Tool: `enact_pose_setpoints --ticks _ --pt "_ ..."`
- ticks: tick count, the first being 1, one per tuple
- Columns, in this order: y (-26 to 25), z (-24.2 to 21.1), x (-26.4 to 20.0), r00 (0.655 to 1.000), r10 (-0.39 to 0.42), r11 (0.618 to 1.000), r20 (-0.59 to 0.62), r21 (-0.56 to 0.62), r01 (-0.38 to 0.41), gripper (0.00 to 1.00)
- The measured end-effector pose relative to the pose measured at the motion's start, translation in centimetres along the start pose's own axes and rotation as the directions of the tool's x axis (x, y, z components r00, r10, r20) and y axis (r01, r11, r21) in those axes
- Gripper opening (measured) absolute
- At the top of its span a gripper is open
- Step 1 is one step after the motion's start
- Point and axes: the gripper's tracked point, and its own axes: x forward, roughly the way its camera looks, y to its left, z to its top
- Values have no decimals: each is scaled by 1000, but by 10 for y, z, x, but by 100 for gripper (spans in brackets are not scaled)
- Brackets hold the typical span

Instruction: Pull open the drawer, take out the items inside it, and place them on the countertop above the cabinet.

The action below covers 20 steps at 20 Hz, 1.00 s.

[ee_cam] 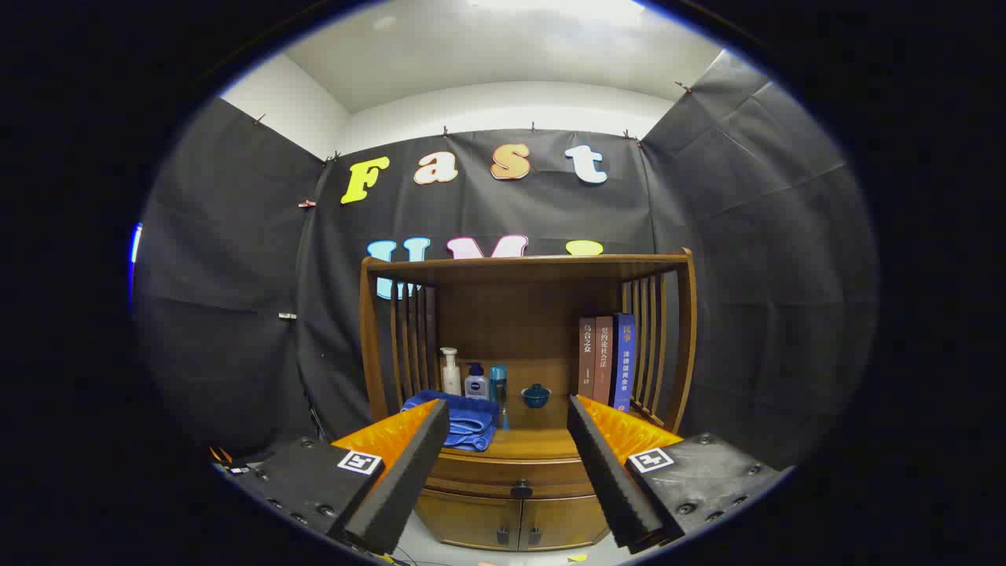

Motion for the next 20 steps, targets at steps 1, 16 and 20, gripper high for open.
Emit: enact_pose_setpoints --ticks 1,16,20 --pt "0 0 -1 1000 3 1000 2 5 -3 98" --pt "16 5 -5 999 54 998 8 13 -54 98" --pt "13 2 -5 998 56 998 -8 15 -56 98"
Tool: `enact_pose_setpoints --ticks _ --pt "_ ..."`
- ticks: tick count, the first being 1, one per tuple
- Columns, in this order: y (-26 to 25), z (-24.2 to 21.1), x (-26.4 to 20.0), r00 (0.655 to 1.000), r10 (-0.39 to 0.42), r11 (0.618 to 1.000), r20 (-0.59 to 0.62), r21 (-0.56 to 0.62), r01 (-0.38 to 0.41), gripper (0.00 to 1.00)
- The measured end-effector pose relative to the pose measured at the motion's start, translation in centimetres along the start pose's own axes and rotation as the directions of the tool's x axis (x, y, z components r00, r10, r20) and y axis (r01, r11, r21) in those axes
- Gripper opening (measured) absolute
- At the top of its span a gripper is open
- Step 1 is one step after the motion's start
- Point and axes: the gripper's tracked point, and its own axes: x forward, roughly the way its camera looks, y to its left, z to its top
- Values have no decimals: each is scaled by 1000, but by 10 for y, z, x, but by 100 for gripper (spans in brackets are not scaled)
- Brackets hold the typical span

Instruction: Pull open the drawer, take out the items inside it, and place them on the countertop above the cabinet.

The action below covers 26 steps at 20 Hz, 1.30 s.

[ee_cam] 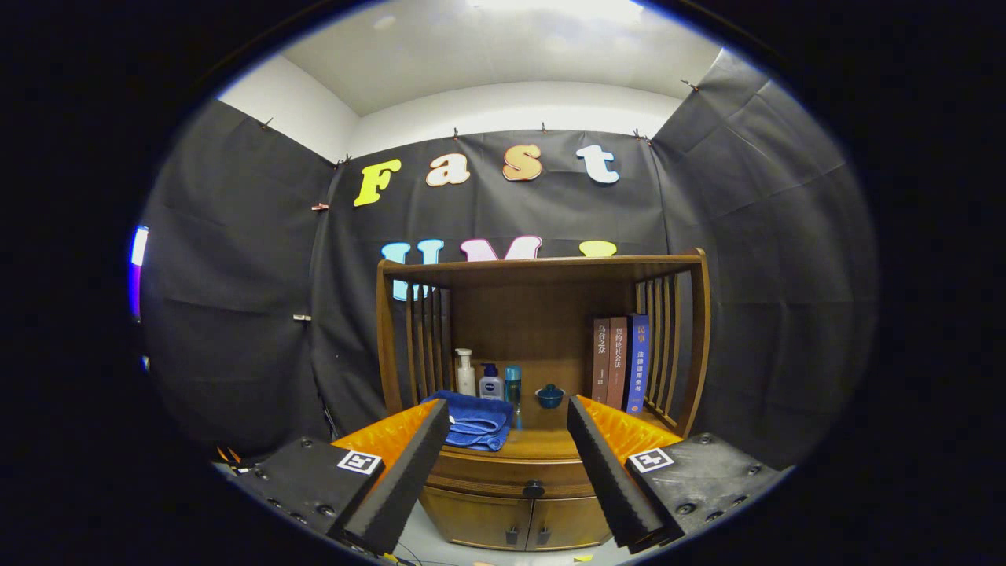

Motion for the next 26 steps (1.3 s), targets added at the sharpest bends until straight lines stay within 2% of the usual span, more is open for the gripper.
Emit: enact_pose_setpoints --ticks 16,26 --pt "-4 -6 -1 1000 -12 1000 -20 6 12 98" --pt "-15 -20 0 998 -52 999 -38 -1 52 98"
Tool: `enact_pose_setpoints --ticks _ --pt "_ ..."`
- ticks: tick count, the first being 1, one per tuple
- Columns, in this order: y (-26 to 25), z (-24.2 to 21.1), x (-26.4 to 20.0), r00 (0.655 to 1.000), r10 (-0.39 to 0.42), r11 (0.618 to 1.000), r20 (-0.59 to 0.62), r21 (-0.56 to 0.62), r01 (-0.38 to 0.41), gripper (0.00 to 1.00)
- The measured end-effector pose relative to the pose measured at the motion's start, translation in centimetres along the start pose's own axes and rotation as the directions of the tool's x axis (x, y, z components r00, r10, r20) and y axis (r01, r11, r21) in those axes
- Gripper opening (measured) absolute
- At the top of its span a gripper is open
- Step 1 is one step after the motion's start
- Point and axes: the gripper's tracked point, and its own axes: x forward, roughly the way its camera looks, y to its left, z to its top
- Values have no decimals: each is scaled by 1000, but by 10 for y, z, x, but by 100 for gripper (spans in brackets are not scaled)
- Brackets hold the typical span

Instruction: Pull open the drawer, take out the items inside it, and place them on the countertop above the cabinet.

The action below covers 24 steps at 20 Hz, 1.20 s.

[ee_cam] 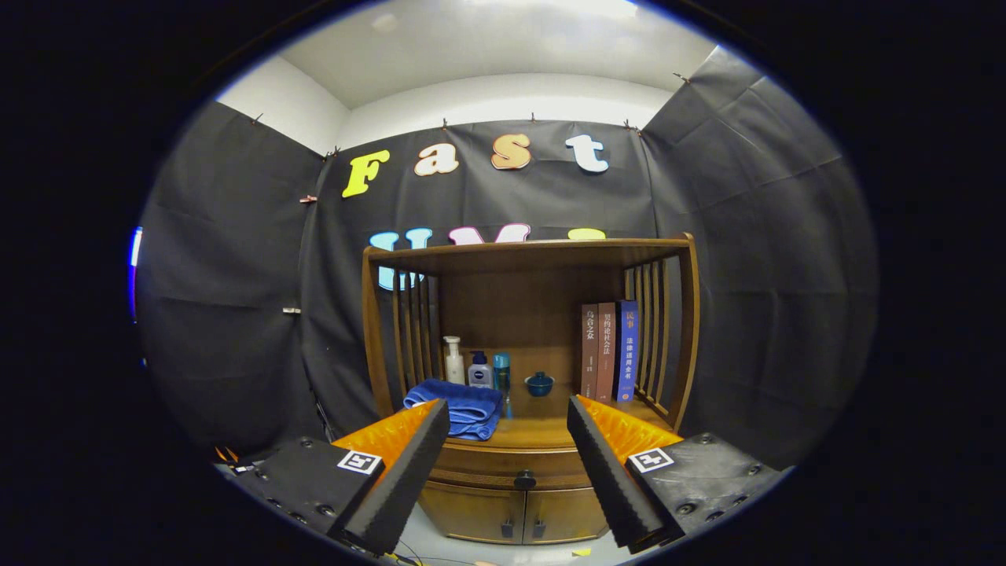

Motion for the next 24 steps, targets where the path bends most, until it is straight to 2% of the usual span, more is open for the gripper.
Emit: enact_pose_setpoints --ticks 7,14,20,24 --pt "-11 -42 26 997 -38 999 -61 36 40 98" --pt "-17 -145 89 980 -58 996 -189 50 68 98" --pt "-27 -236 137 945 -85 995 -317 29 100 97" --pt "-30 -277 160 918 -90 993 -387 31 110 97"
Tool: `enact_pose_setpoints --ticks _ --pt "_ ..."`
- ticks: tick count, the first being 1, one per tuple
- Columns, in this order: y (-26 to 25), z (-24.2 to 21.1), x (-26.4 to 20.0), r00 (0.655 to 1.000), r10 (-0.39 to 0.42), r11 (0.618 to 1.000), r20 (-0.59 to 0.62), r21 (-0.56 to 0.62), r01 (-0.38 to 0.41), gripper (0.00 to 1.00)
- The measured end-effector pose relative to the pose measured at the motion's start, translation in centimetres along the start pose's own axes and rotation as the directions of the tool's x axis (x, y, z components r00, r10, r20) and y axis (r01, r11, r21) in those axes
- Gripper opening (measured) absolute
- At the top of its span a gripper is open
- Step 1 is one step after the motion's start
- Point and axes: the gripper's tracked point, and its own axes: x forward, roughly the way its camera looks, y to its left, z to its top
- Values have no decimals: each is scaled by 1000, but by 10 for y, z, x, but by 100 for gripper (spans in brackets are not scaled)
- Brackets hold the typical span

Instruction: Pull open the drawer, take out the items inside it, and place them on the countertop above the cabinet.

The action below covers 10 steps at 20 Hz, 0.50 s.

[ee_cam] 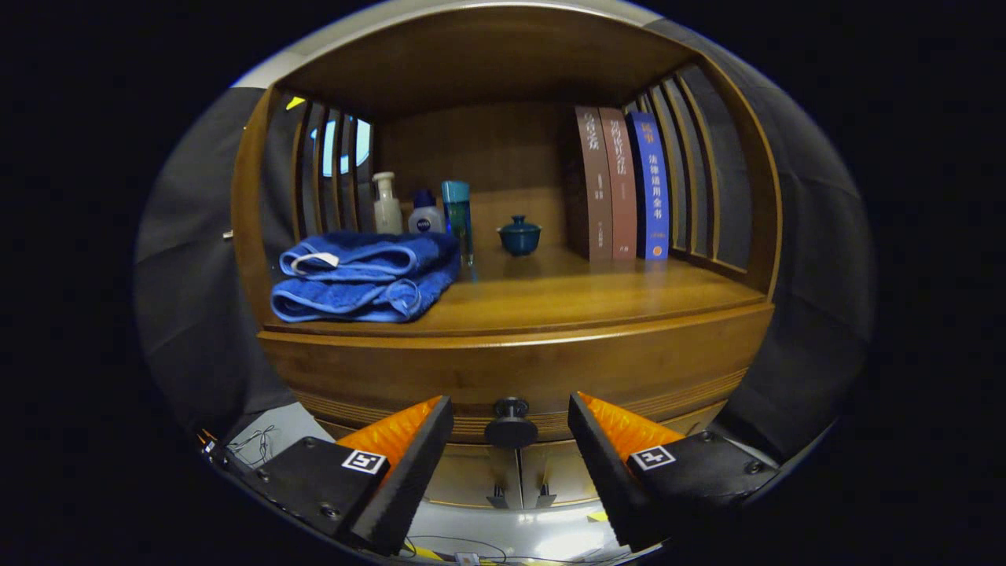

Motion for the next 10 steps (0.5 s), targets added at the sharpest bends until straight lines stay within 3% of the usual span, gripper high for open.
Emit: enact_pose_setpoints --ticks 3,5,8,9,10 --pt "-3 -13 15 999 -17 1000 -34 3 17 97" --pt "-4 -22 23 998 -17 1000 -66 0 17 85" --pt "0 -26 27 997 -2 1000 -80 -17 1 51" --pt "-1 -25 24 997 -9 999 -79 -33 6 51" --pt "0 -26 24 997 -12 999 -82 -41 9 44"
